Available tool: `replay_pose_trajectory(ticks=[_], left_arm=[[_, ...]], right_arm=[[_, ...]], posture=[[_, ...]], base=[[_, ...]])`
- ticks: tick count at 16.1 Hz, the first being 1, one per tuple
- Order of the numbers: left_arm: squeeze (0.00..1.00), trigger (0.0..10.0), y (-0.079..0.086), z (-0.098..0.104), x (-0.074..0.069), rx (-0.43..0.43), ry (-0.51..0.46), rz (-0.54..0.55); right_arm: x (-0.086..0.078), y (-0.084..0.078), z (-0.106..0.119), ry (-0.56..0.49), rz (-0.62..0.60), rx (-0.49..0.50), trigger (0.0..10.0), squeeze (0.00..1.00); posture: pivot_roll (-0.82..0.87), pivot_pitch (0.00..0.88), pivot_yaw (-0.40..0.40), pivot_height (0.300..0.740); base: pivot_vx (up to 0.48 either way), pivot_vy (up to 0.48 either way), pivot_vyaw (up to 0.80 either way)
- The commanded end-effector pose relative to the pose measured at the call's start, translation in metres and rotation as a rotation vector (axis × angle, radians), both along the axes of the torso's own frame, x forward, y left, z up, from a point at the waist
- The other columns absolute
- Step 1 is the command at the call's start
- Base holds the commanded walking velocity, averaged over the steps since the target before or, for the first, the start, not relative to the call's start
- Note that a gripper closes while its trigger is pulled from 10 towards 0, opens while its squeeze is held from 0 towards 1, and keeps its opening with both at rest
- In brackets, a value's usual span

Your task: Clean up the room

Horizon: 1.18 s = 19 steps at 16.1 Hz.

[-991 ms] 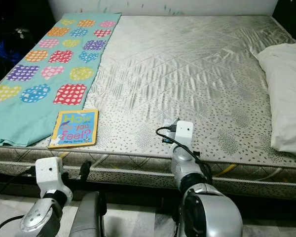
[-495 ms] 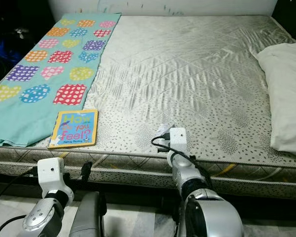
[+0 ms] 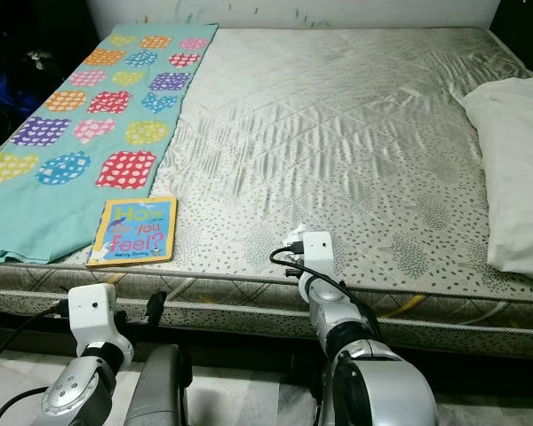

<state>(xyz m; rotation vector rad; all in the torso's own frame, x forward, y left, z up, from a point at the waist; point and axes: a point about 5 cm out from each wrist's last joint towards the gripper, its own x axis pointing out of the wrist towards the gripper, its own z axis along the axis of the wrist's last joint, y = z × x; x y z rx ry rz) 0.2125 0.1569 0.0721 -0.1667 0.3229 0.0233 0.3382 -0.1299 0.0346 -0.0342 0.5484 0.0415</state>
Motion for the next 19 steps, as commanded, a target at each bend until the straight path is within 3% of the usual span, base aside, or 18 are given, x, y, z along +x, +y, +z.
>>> replay_pose_trajectory(ticks=[1,10,11,19], left_arm=[[0.00,10.0,0.001,-0.003,-0.002,0.012,0.012,0.005],[0.00,10.0,0.003,-0.004,-0.002,0.004,0.025,0.011],[0.00,10.0,0.003,-0.003,-0.002,0.004,0.023,0.010],[0.00,10.0,0.006,-0.002,-0.005,0.015,0.028,0.013]], right_arm=[[0.002,0.003,0.002,0.005,-0.005,0.024,10.0,1.00],[0.008,0.011,0.010,0.003,-0.107,0.152,10.0,1.00],[0.009,0.013,0.013,-0.004,-0.128,0.166,10.0,0.00],[0.014,0.030,0.022,-0.029,-0.210,0.195,10.0,0.00]], posture=[[0.22,0.047,0.019,0.555],[0.22,0.041,0.022,0.555],[0.23,0.041,0.025,0.555],[0.27,0.048,0.025,0.555]], base=[[0.000,0.000,0.00],[0.000,0.000,0.00],[0.000,0.000,0.00],[0.000,0.000,0.00]])
